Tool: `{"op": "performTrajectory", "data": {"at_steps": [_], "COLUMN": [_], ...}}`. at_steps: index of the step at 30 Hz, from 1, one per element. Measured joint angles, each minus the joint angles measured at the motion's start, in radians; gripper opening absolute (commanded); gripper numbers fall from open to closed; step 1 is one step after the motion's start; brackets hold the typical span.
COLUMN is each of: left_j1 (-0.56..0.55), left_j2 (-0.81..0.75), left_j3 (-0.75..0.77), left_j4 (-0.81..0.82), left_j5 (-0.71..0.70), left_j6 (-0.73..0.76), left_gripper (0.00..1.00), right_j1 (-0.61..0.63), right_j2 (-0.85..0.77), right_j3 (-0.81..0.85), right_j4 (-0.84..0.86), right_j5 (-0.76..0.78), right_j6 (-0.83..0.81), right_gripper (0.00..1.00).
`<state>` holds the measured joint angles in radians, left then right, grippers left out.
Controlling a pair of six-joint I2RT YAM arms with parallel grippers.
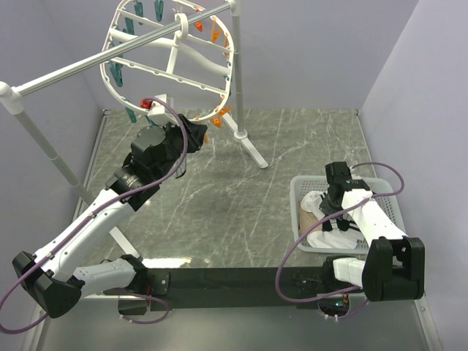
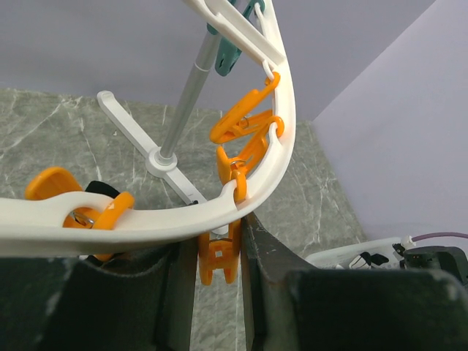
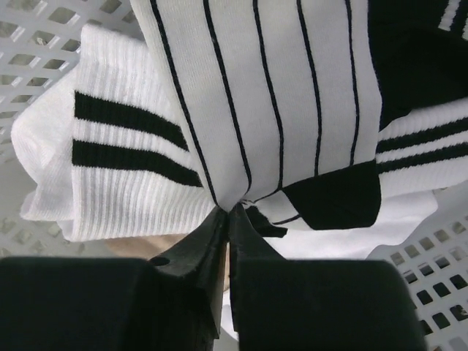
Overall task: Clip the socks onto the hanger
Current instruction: Pick up the sock from the bin.
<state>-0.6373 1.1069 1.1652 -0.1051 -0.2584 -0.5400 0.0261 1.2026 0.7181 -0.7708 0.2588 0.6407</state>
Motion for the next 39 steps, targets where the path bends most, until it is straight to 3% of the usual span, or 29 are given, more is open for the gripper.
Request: {"op": "performTrajectory", "data": {"at_steps": [1, 7, 14, 26, 39], "left_j1": [0.000, 0.003, 0.006, 0.006, 0.006], "left_j2": [0.000, 0.000, 0.000, -0.008, -0.012], "left_j3": [0.000, 0.000, 0.000, -0.005, -0.013], "left_j4": [0.000, 0.000, 0.000, 0.002, 0.008], "left_j5": [0.000, 0.004, 0.008, 0.012, 0.016], "left_j6": [0.000, -0.001, -0.003, -0.003, -0.004], "left_gripper": [0.23, 0.23, 0.23, 0.23, 0.23], "right_j1": [0.000, 0.001, 0.002, 0.002, 0.002], "right_j2": [0.000, -0.026, -0.121, -0.215, -0.197], "right_j3": [0.000, 0.009, 0.136, 0.138, -0.033], "right_j4": [-0.001, -0.024, -0.051, 0.191, 0.449], "right_j5": [0.005, 0.005, -0.058, -0.275, -0.444], "right_j6": [0.000, 0.002, 0.012, 0.176, 0.333], "right_gripper": [0.00, 0.00, 0.00, 0.00, 0.00]}}
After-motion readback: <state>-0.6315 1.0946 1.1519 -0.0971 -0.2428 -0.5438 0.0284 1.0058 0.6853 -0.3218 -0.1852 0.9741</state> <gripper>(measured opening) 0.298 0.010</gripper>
